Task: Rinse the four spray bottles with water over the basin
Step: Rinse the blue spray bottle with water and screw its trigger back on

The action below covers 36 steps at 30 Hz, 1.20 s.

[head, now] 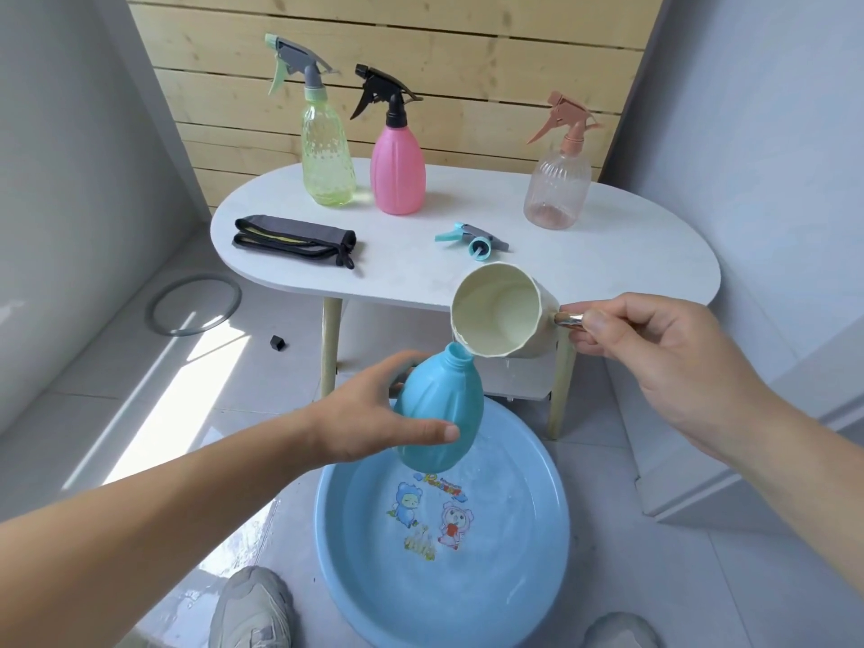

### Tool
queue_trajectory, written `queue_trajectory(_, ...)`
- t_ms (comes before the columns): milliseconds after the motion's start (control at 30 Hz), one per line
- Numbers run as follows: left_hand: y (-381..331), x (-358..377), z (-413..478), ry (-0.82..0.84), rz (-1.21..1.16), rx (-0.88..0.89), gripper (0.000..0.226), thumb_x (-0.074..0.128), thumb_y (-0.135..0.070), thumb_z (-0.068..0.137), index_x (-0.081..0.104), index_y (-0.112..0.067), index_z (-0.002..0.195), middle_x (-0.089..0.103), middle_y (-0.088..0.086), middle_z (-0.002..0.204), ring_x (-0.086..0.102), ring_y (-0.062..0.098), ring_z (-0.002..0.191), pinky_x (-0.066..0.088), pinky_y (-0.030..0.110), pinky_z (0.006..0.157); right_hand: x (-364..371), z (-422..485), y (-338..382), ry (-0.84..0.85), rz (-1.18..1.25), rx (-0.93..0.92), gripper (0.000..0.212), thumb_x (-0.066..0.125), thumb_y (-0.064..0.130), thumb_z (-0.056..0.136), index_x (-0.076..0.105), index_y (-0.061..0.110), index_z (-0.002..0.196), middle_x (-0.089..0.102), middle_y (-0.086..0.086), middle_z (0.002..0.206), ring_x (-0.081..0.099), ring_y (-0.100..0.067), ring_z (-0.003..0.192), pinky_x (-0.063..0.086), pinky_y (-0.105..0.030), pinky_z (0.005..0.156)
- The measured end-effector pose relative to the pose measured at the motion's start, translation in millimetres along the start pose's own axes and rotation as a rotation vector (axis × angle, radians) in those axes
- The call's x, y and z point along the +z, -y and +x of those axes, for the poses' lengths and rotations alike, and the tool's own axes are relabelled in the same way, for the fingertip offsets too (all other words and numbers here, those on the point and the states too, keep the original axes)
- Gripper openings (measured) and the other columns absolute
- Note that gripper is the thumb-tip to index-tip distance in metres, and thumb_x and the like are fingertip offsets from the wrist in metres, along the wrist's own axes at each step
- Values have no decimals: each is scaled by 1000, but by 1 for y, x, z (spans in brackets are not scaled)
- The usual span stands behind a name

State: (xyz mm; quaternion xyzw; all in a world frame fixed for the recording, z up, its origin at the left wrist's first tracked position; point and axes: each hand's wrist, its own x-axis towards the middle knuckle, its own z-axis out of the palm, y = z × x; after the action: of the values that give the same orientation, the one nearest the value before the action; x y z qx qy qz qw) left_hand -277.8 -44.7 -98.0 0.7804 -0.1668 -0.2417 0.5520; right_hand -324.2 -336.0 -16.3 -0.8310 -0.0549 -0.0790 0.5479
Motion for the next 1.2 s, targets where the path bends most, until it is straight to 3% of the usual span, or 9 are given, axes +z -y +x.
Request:
queue_trajectory(167,1,-1,-1,4,-6,3,79,92,-41,64,58,-33,135,73,-8,118,68,10,116,58,28,96,2,-2,2,6,10,-17,59,61,80,70,78,31,98,77,0,105,69,-31,105,51,-55,99)
queue_trajectory(300,4,-1,-3,3,-7,1,82,92,-44,62,58,-34,136,73,-8,121,67,8,118,57,30,99,4,-4,3,1,-4,-14,16,65,36,92,79,28,94,77,4,105,69,-31,103,51,-55,100)
queue_trajectory(367,5,-1,-5,0,-7,2,84,92,-45,62,57,-33,138,72,-8,123,66,8,120,57,32,101,6,-4,4,-3,-17,-2,15,64,26,94,78,28,91,76,10,106,69,-29,103,50,-54,101)
queue_trajectory(533,7,-4,-7,-9,-11,9,85,92,-45,62,57,-31,138,72,-6,124,66,11,121,56,36,104,9,-5,9,-15,-38,-5,15,64,26,94,77,31,90,75,18,108,70,-19,103,50,-50,102)
queue_trajectory(833,9,-4,-6,-11,-5,16,85,93,-45,63,57,-29,138,71,-4,125,66,15,121,55,42,105,11,-6,16,-37,-47,-7,14,64,23,94,76,29,90,74,19,108,70,-20,102,50,-47,103)
queue_trajectory(933,7,-3,-5,-3,-17,20,85,92,-44,62,57,-29,138,71,-4,126,66,14,122,55,38,104,12,-6,16,-36,-50,-17,14,64,22,94,75,29,89,74,18,108,70,-20,102,51,-45,102)
queue_trajectory(1100,7,-2,-6,0,-28,24,83,92,-43,62,58,-31,137,71,-4,125,66,12,121,57,33,101,11,-7,17,-39,-57,-25,14,64,20,93,74,29,88,75,18,106,70,-12,98,53,-28,97)
queue_trajectory(1200,7,-2,-6,-5,-18,26,80,91,-44,63,59,-32,135,71,-5,122,66,11,120,57,29,99,12,-6,16,-44,-89,-30,14,65,20,93,75,26,84,74,19,108,70,-14,97,53,-30,96)
